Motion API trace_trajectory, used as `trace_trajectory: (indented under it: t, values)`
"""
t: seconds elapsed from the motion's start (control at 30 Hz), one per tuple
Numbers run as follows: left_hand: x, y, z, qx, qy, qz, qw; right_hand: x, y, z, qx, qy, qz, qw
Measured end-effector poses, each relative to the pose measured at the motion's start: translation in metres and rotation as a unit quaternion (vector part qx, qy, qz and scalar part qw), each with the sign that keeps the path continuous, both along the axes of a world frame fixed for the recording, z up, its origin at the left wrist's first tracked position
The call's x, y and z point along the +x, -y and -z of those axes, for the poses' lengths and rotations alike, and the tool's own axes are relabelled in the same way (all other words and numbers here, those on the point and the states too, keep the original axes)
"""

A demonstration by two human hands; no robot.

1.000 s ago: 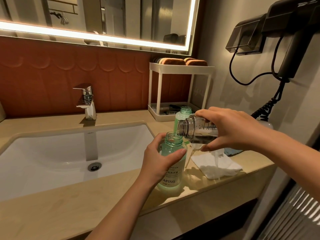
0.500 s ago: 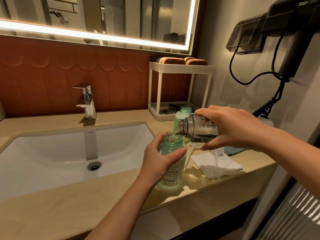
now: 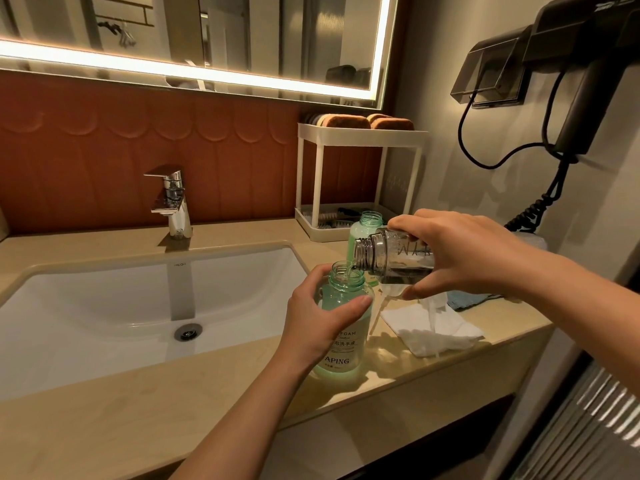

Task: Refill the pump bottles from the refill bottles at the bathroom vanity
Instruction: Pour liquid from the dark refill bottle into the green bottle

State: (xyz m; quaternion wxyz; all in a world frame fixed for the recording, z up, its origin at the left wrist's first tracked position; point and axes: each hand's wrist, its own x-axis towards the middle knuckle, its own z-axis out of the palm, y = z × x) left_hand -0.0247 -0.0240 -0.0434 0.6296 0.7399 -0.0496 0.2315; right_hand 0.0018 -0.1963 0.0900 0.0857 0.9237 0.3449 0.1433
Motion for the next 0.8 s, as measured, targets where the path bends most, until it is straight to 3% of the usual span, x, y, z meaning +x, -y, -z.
trace_trajectory:
  t: [0.8]
  values:
    - [-0.0007, -0.0009, -0.0004, -0.003, 0.005, 0.012, 1.0, -0.0009, -0.0018, -0.0034, -0.016, 0.016, -0.015, 1.0]
